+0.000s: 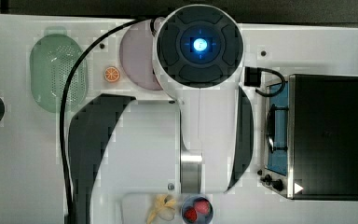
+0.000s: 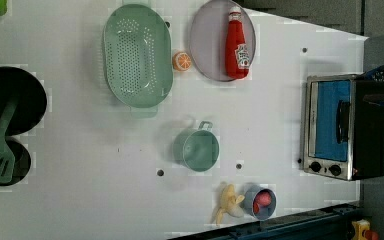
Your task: Flap open oven.
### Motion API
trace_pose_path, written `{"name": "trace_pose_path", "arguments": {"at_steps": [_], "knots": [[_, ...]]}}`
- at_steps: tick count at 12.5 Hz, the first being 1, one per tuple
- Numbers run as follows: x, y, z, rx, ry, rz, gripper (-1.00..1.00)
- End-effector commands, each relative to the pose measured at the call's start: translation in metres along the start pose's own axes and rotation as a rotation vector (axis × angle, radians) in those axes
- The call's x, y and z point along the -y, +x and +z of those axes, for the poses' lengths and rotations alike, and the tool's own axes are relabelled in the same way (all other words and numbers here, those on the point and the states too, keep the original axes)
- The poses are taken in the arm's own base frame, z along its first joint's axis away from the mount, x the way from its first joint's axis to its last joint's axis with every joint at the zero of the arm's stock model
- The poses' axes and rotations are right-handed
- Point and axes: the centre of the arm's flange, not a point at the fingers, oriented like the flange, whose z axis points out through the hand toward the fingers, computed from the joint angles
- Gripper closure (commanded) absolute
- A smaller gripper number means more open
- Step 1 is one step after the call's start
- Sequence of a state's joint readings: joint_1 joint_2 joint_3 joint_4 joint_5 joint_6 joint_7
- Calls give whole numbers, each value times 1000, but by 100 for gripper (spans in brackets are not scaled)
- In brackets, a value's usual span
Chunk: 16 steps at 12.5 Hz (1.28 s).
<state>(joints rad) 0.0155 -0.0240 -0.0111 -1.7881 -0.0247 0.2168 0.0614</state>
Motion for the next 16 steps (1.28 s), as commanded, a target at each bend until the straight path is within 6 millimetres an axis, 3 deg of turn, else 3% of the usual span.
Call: {"name": "trace_pose_path", "arguments": {"at_steps": [1,3,5,6,12,13,16], "knots": [[-103,-37,-68,28,-5,-3,-59],[-103,-37,-68,27,-5,-3,-100],[-103,-37,-68,27,-5,-3,-100],[-103,-37,-68,27,-5,-3,-90],[-113,-29,-67,34,-3,20,55],[-119,-23,-65,38,-1,28,65],[-145,-1,-58,56,11,-71,65]]}}
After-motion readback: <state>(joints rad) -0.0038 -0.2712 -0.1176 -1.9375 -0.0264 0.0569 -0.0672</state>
